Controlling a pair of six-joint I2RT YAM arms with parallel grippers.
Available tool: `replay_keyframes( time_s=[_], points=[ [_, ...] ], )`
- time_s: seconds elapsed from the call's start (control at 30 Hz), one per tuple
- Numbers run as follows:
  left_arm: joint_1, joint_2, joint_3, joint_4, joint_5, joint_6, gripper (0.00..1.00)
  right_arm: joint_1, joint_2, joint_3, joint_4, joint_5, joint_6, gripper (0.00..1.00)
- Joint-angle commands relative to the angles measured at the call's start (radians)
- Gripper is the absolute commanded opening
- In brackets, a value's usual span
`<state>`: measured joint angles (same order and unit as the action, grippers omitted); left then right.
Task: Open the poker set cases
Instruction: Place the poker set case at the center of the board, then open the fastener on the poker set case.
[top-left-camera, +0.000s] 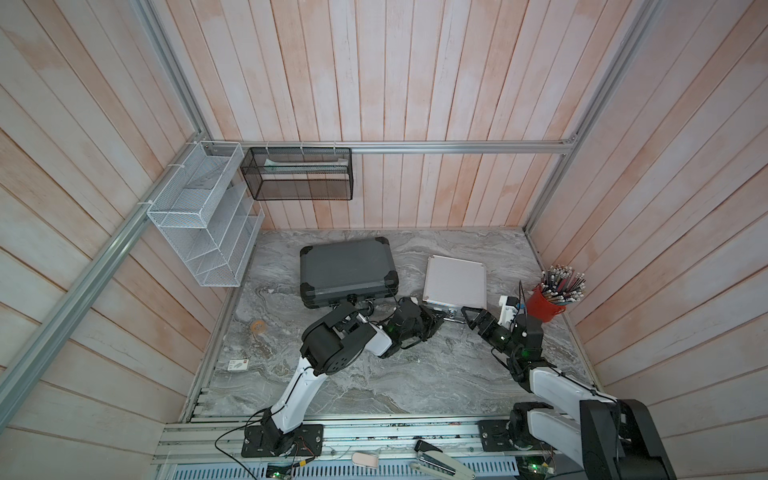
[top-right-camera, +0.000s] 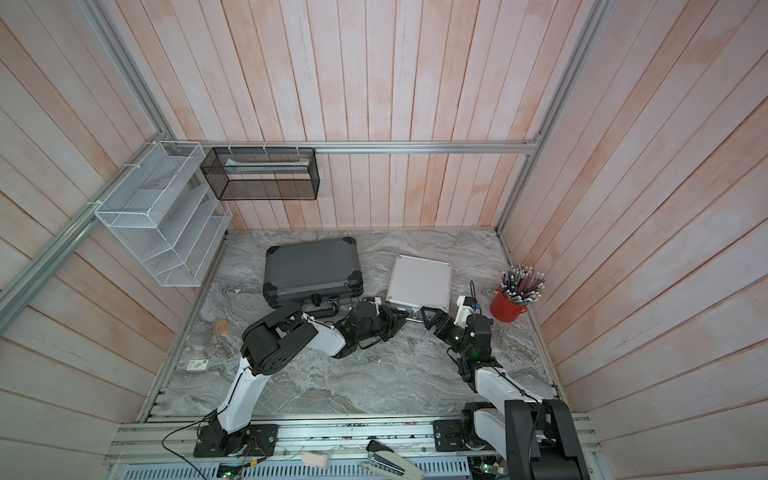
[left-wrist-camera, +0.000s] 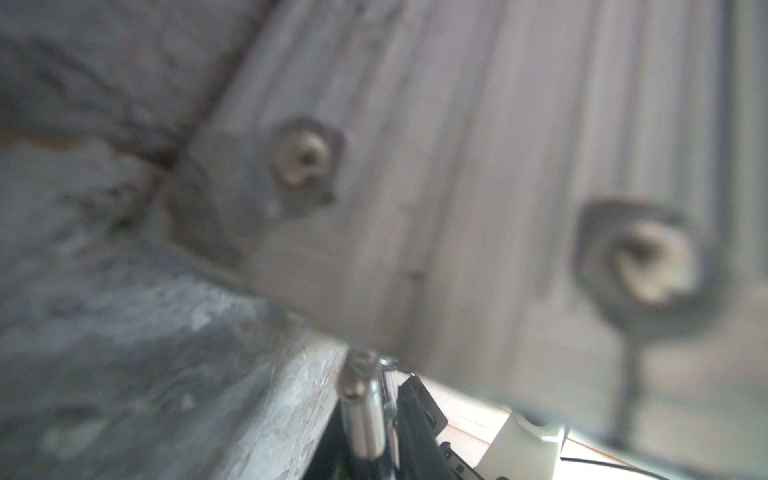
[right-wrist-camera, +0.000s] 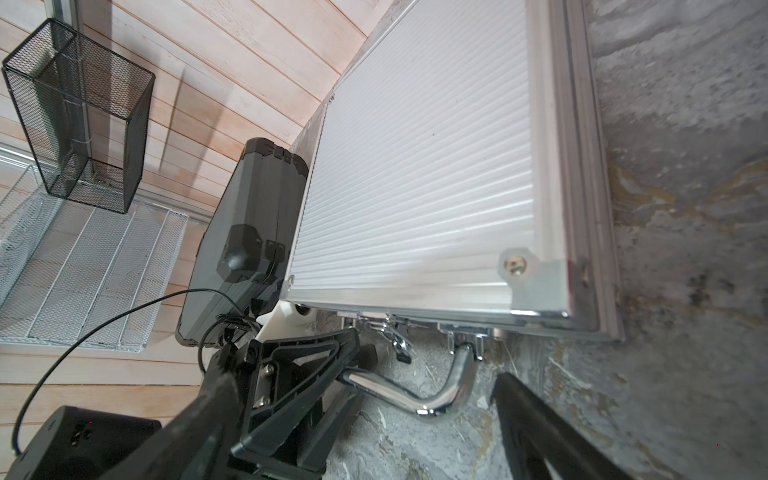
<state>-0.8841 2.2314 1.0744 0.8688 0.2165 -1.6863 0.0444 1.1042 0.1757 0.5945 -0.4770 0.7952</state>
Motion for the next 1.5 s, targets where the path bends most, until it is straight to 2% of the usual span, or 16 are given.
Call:
replay_keyframes(
  time_s=[0.0, 0.27, 0.57, 0.8, 1.2, 1.47],
  points=[
    [-0.007, -0.022, 0.001, 0.073, 0.044, 0.066, 0.3, 0.008, 0.006, 0.031, -0.017, -0.013, -0.028, 0.97],
    [-0.009, -0.056, -0.036, 0.047, 0.053, 0.11, 0.5, 0.023, 0.015, 0.044, -0.026, -0.004, -0.053, 0.97],
    [-0.01, -0.129, -0.128, -0.016, 0.072, 0.166, 0.61, 0.06, 0.056, 0.068, -0.021, 0.006, -0.068, 0.97],
    [-0.008, -0.2, -0.142, -0.112, 0.028, 0.249, 0.73, 0.116, 0.107, 0.088, -0.017, 0.04, -0.08, 0.97],
    [0.06, -0.304, -0.222, -0.17, -0.043, 0.317, 0.84, 0.161, 0.191, 0.131, -0.003, 0.067, -0.1, 0.97],
    [0.097, -0.342, -0.225, -0.199, -0.066, 0.36, 0.91, 0.173, 0.254, 0.164, 0.008, 0.072, -0.113, 0.96]
  ],
)
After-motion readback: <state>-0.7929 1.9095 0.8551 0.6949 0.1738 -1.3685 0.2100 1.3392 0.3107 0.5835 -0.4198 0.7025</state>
